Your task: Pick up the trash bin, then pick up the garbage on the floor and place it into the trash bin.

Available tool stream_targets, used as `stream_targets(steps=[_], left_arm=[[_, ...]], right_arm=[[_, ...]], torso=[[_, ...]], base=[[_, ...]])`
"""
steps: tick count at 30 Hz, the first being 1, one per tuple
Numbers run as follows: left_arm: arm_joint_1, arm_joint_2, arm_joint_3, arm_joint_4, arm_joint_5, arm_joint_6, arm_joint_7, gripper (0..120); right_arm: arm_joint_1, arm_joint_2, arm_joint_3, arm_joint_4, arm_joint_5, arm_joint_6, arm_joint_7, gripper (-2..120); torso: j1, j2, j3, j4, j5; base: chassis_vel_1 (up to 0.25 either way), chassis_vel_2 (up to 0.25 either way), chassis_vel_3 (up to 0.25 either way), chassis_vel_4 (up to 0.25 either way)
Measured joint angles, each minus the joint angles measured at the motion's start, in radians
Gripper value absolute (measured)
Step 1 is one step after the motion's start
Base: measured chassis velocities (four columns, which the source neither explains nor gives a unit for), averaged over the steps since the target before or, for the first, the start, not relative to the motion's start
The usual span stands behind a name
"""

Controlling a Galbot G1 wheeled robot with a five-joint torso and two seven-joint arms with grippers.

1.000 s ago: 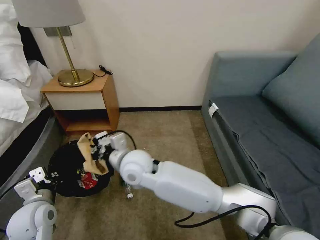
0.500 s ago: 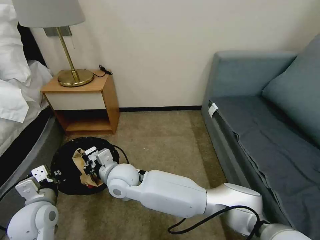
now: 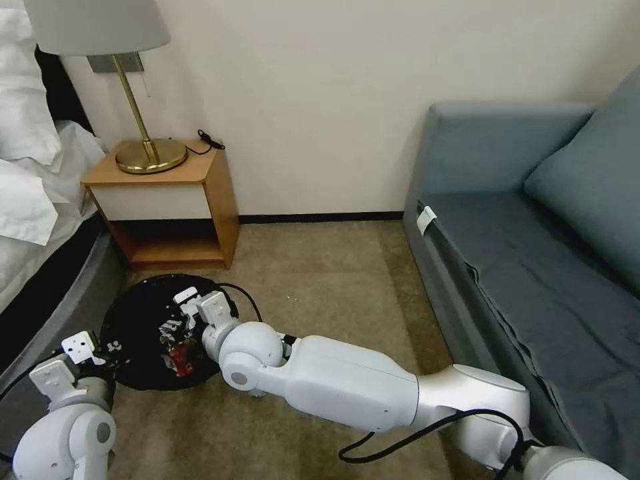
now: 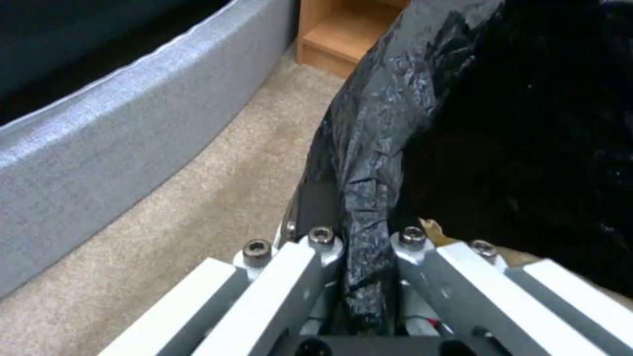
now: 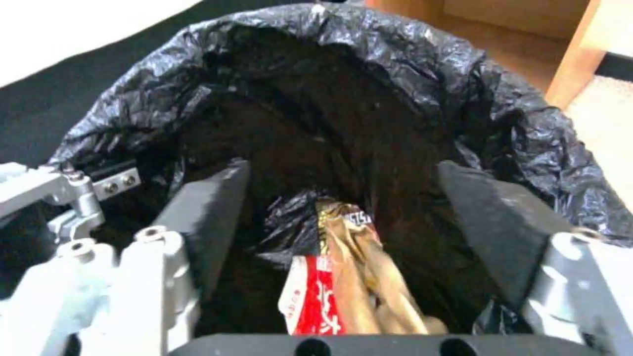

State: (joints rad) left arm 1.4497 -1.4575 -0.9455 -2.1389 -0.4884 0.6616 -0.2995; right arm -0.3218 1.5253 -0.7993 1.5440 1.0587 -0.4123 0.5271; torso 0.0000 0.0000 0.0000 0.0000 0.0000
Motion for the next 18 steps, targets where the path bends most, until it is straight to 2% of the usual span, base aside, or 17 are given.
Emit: stream_targets(steps=[7, 12, 18], left_arm=[[0.000, 0.004, -0.013, 0.001, -0.006, 0.000, 0.000, 2], [0.000, 0.015, -0.047, 0.010, -0.017, 0.000, 0.001, 2], [-0.004, 0.022, -0.072, 0.017, -0.030, 0.000, 0.003, 2]], right_arm=[[-0.002, -0.016, 0.059, 0.043, -0.016, 0.001, 0.000, 99], [0.022, -0.075, 0.163, 0.090, -0.048, -0.004, 0.001, 100], [0.034, -0.115, 0.244, 0.081, -0.065, -0.032, 0.014, 100]], torso=[[0.000, 0.000, 0.000, 0.0002, 0.0001], [0.000, 0.000, 0.000, 0.0000, 0.0001], [0.000, 0.000, 0.000, -0.0001, 0.0003]], base=[[0.000, 0.000, 0.000, 0.000], [0.000, 0.000, 0.000, 0.000], [0.000, 0.000, 0.000, 0.000]])
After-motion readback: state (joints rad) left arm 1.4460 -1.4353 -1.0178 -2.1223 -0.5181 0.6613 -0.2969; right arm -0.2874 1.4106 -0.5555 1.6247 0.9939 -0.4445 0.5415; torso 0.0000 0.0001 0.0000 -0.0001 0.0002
